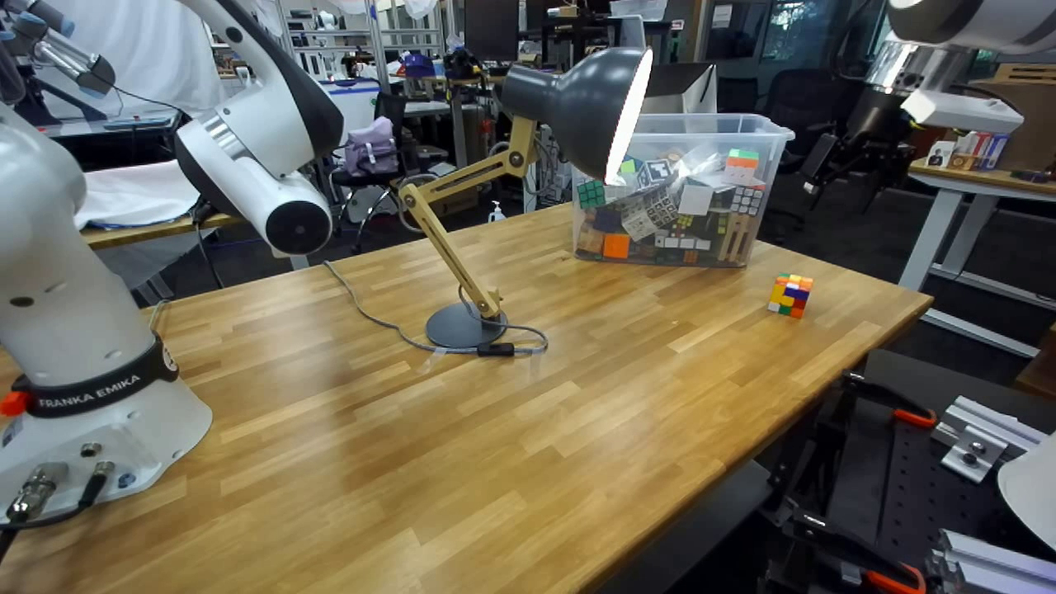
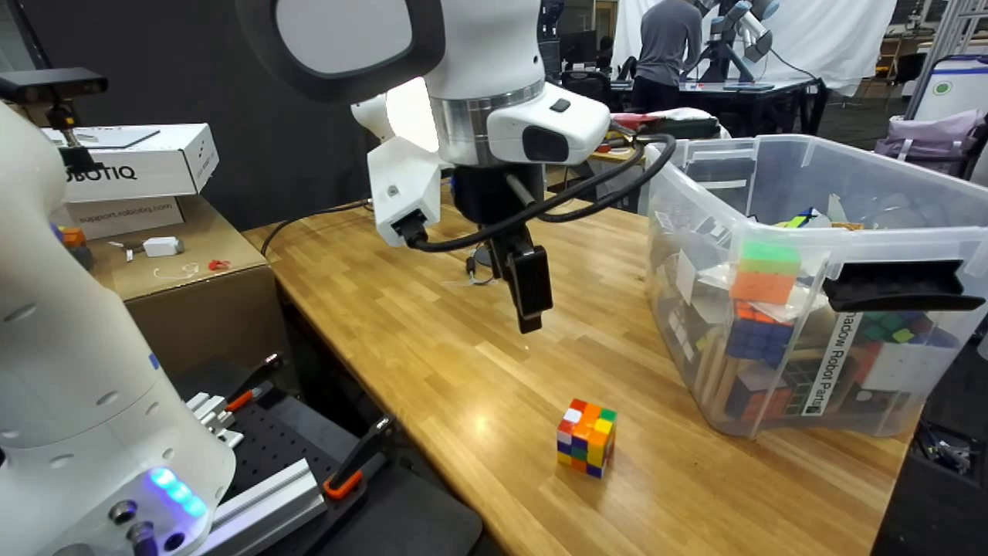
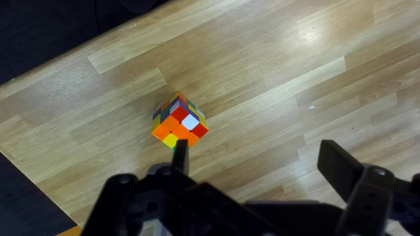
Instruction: Move the Rubik's cube slightly to the left
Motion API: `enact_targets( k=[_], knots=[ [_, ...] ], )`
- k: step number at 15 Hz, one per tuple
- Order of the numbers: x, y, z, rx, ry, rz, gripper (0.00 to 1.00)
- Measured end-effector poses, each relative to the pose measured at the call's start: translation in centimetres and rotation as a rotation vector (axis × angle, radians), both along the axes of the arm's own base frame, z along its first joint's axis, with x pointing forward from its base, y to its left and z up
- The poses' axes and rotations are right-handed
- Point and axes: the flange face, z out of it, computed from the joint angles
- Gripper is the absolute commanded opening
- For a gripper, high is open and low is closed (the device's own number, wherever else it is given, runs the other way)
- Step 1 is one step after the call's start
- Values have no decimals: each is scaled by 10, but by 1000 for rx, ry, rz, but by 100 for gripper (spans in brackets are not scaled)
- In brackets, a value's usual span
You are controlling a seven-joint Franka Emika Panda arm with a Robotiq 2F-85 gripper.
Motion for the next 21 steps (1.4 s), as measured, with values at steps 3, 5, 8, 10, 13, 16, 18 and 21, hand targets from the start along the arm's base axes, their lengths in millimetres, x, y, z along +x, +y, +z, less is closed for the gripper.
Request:
enact_targets(
  k=[3,5,8,10,13,16,18,21],
  knots=[
    [-2,-17,-11,-27,-2,-43,100],
    [0,-32,-22,-57,2,-83,100],
    [7,-49,-45,-52,39,-147,100],
    [16,-53,-62,-29,67,-188,100],
    [32,-57,-84,-7,102,-245,100],
    [41,-59,-94,-6,119,-250,100],
    [40,-59,-92,-6,115,-253,100],
    [39,-60,-91,-6,113,-255,100]
  ],
)
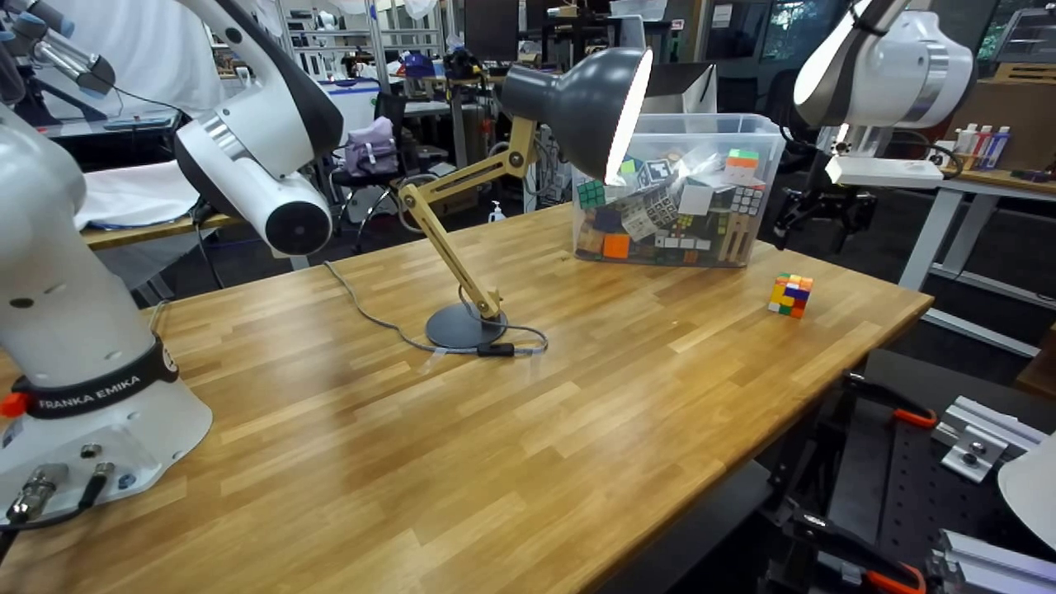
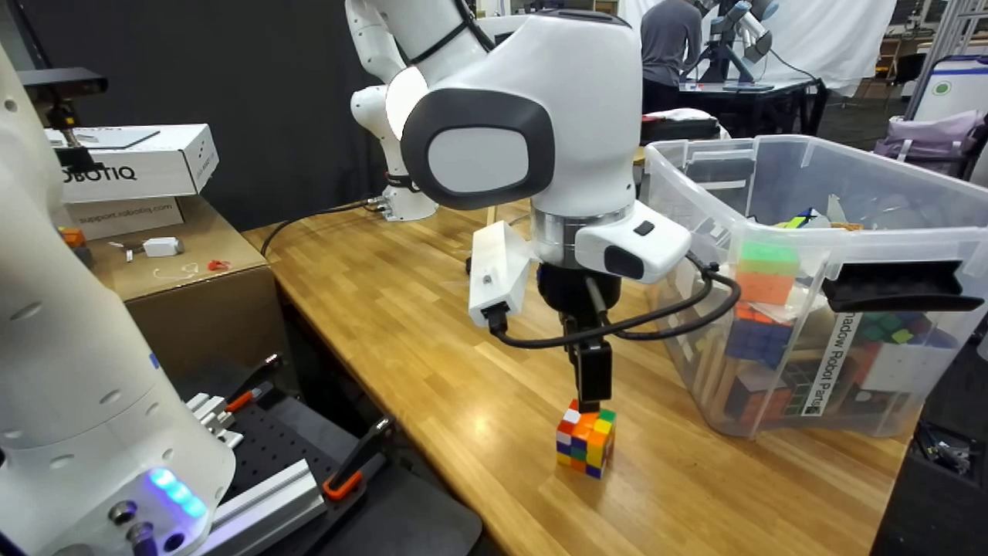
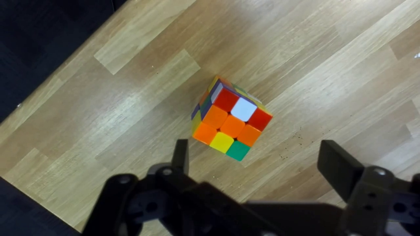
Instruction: Move the Rubik's cube slightly to the left
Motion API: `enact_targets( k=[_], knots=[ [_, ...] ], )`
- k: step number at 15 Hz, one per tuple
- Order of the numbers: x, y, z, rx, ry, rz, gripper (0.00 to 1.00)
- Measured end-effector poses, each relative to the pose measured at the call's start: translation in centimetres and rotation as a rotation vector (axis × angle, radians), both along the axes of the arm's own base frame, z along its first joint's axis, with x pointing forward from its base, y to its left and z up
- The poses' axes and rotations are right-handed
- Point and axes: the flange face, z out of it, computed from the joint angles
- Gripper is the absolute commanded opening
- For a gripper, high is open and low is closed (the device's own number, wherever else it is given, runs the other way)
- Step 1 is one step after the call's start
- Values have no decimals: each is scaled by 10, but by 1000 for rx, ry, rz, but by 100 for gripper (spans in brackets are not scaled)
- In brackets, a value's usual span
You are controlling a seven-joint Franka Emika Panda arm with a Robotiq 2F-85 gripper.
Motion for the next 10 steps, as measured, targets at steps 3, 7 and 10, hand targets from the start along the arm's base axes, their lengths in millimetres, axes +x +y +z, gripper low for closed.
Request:
enact_targets(
  k=[3,7,10],
  knots=[
    [0,0,0,0,0,1,100],
    [3,-4,-6,2,8,-61,100],
    [9,-18,-29,5,50,-204,100]
  ],
)
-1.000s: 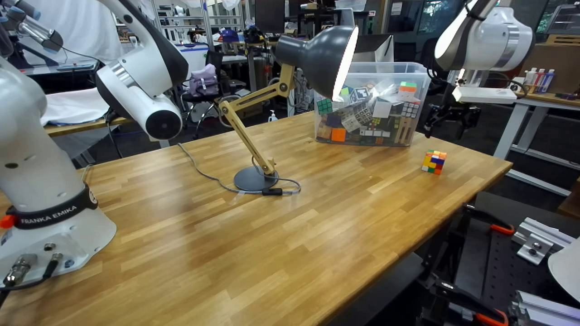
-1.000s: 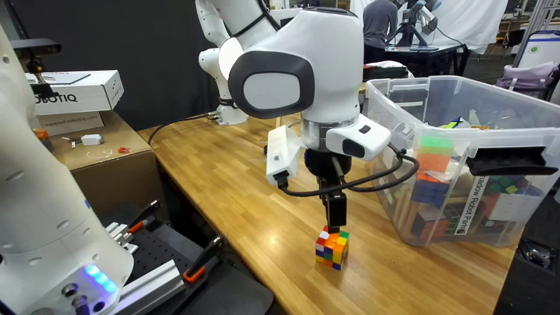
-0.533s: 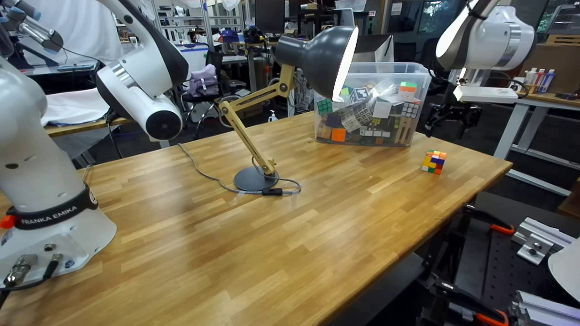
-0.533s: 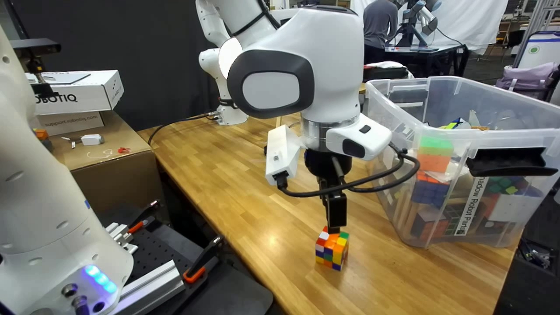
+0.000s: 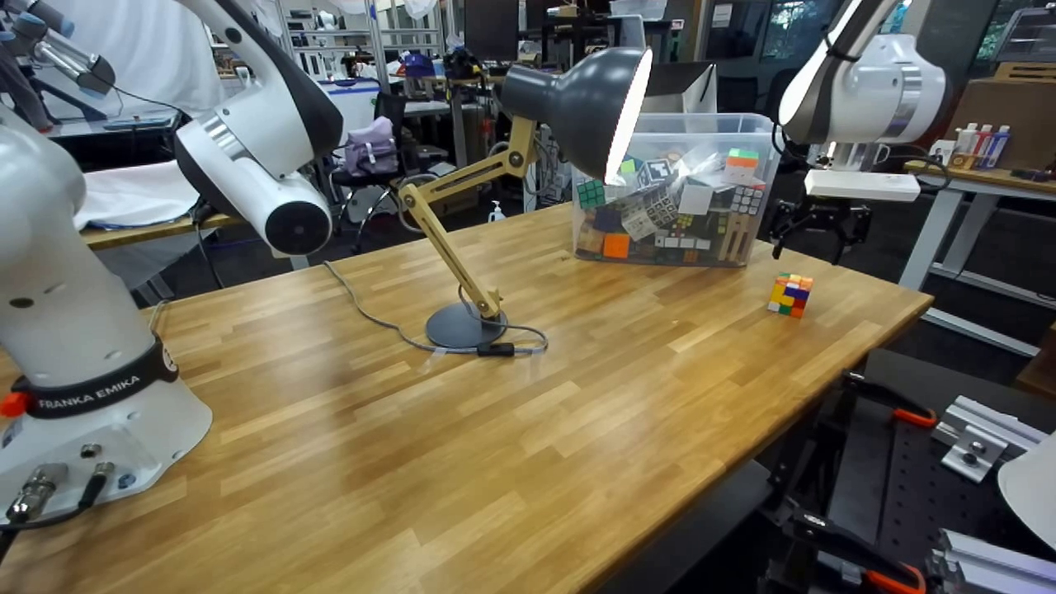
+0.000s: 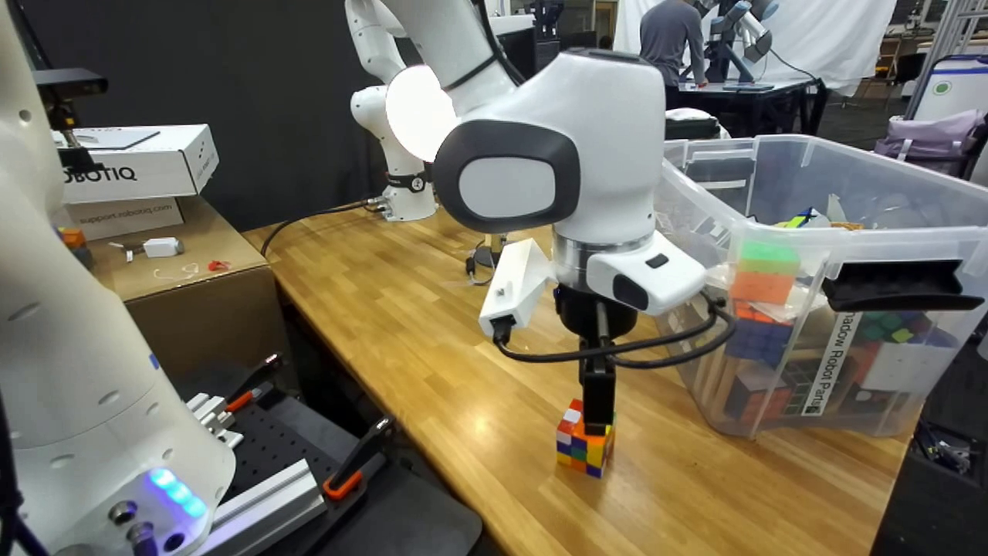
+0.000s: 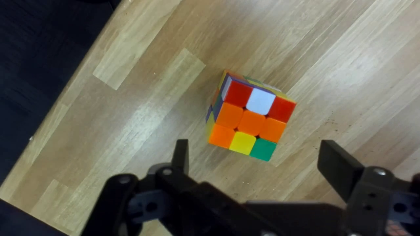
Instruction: Move the Rubik's cube slightly to the left
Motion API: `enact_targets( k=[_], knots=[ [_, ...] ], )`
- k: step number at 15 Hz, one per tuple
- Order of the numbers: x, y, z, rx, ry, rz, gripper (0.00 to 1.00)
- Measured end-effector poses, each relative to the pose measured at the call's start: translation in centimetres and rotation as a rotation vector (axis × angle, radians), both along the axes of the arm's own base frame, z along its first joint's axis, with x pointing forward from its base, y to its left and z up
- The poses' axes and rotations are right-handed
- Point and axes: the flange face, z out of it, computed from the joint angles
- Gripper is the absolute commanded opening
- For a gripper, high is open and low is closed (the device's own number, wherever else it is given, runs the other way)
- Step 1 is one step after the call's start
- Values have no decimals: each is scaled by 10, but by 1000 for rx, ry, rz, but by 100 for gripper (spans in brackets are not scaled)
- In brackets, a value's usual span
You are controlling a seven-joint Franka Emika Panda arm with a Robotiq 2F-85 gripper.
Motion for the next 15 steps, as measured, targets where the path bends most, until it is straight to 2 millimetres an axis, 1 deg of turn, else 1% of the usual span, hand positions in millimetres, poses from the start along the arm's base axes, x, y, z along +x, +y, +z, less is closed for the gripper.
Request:
enact_targets(
  k=[2,5,7,9,11,15],
  knots=[
    [6,-7,-22,2,43,-73,100],
    [18,-11,-54,1,98,-158,100],
    [27,-13,-66,-1,115,-195,100],
    [36,-14,-70,0,119,-222,100],
    [41,-15,-69,9,122,-244,100],
    [41,-13,-70,27,137,-273,100]
  ],
)
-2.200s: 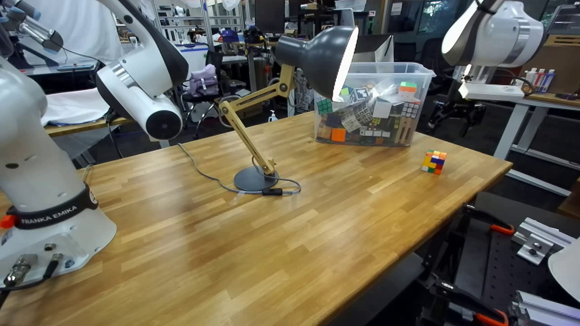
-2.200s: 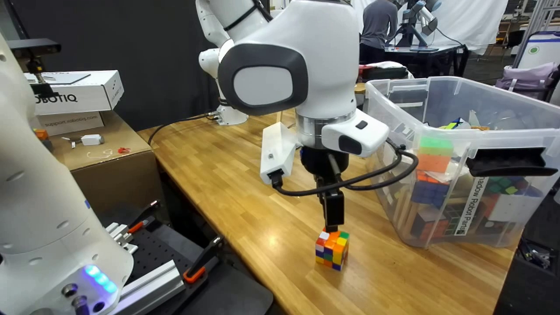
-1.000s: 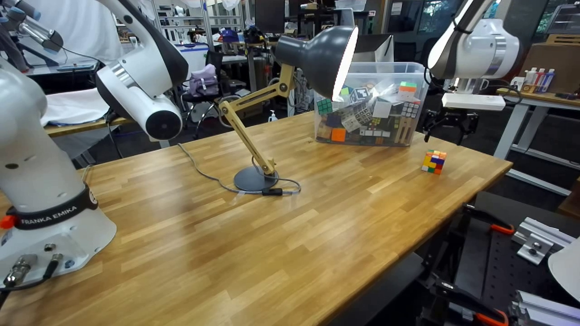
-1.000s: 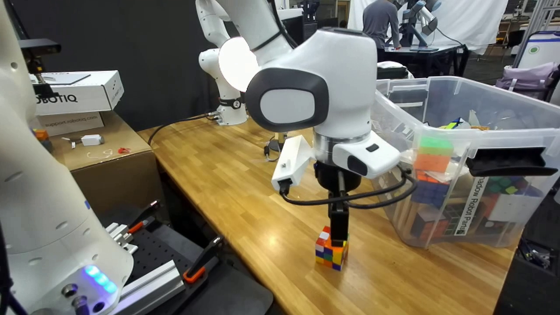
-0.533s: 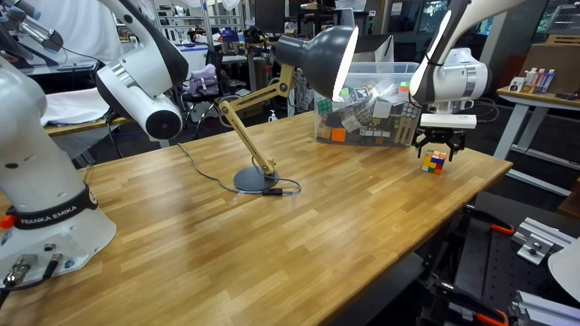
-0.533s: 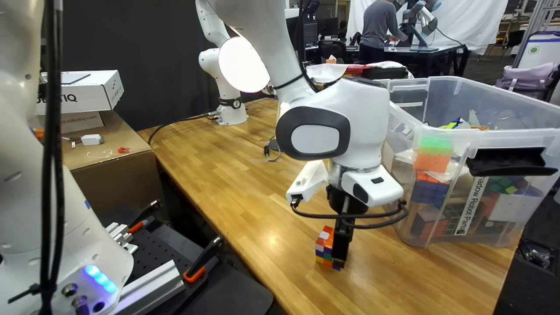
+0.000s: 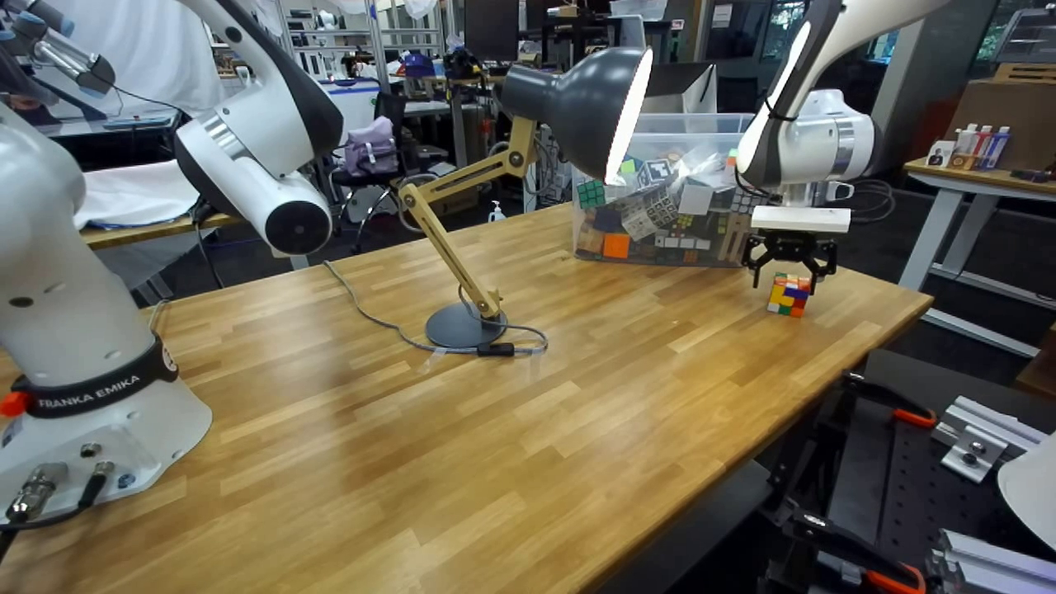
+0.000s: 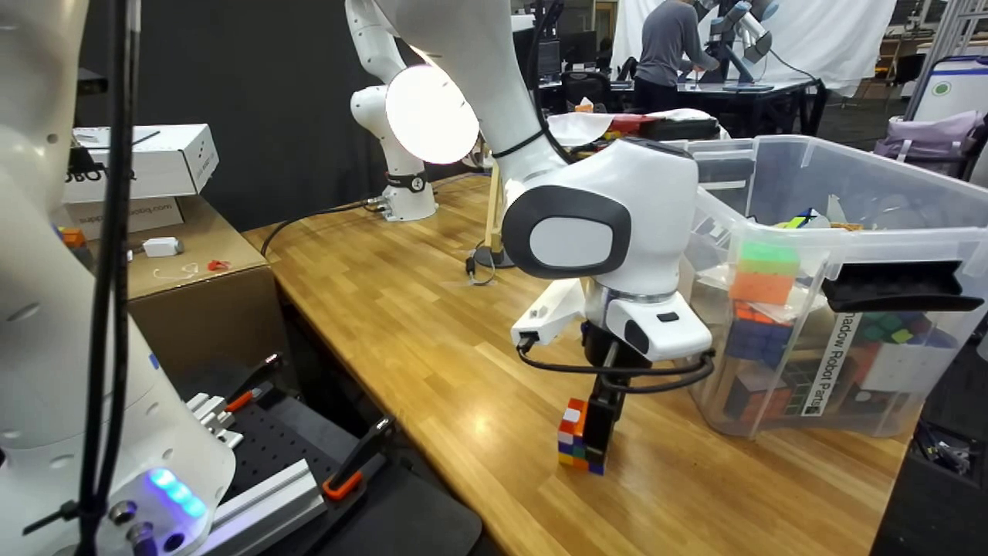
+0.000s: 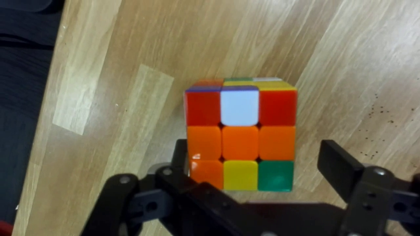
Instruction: Move the Rubik's cube slightly to the left
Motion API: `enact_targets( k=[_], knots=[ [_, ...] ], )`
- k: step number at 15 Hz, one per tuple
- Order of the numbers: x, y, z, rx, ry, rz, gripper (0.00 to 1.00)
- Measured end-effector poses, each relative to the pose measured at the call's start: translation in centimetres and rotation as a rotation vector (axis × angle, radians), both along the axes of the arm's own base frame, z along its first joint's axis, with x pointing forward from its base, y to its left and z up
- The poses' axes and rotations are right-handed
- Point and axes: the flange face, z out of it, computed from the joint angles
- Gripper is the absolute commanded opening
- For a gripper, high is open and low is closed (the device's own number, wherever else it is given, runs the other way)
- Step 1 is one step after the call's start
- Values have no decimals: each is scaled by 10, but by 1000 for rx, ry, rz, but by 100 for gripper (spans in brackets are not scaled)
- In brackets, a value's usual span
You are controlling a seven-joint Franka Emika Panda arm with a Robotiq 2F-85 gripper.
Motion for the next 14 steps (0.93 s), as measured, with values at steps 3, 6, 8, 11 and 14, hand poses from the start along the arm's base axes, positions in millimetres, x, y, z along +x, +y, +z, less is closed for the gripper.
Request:
enact_targets(
  k=[3,6,8,11,14],
  knots=[
    [-2,0,-1,10,9,-17,100],
    [-5,-1,-1,17,17,-25,100],
    [-5,0,-2,23,21,-26,100],
    [-6,1,-2,29,25,-26,87],
    [-5,2,-3,32,25,-23,60]
  ],
)
